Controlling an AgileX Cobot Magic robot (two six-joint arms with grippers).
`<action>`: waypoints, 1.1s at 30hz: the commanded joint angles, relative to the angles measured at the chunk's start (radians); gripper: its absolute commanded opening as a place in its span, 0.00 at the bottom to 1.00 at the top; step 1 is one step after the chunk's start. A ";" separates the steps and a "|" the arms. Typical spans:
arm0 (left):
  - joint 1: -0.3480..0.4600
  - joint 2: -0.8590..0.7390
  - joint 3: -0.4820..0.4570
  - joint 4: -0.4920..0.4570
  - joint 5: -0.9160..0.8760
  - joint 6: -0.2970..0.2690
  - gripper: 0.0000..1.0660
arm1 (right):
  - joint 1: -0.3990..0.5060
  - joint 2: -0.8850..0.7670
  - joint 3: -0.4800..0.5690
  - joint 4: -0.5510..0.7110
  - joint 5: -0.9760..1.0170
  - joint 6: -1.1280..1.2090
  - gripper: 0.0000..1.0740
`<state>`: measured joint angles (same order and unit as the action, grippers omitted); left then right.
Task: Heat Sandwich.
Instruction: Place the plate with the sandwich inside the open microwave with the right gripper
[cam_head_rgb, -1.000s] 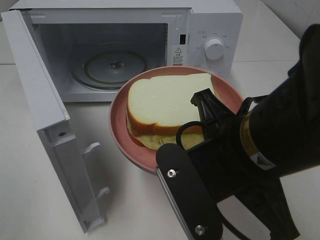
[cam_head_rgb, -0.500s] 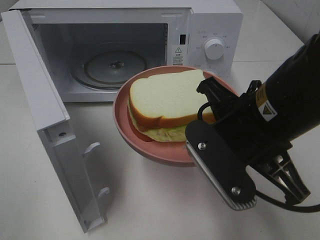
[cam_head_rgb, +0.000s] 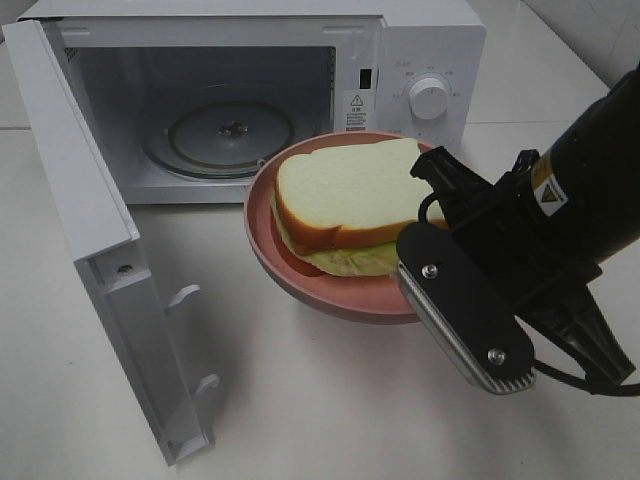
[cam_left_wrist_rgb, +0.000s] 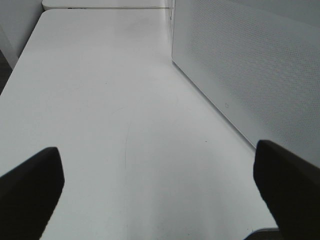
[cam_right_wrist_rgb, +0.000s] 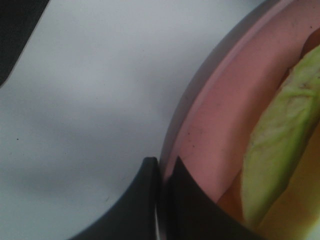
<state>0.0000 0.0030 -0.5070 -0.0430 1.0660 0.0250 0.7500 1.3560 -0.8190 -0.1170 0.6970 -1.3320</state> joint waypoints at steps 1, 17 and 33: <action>-0.001 0.000 -0.009 -0.002 0.002 0.002 0.92 | -0.005 0.004 0.000 0.004 -0.034 -0.030 0.00; -0.001 0.000 -0.009 -0.002 0.002 0.002 0.92 | -0.001 0.131 -0.056 0.024 -0.130 -0.034 0.00; -0.001 0.000 -0.009 -0.002 0.002 0.002 0.92 | 0.011 0.252 -0.167 0.041 -0.142 -0.034 0.00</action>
<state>0.0000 0.0030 -0.5070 -0.0430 1.0660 0.0250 0.7580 1.6020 -0.9680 -0.0820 0.5820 -1.3570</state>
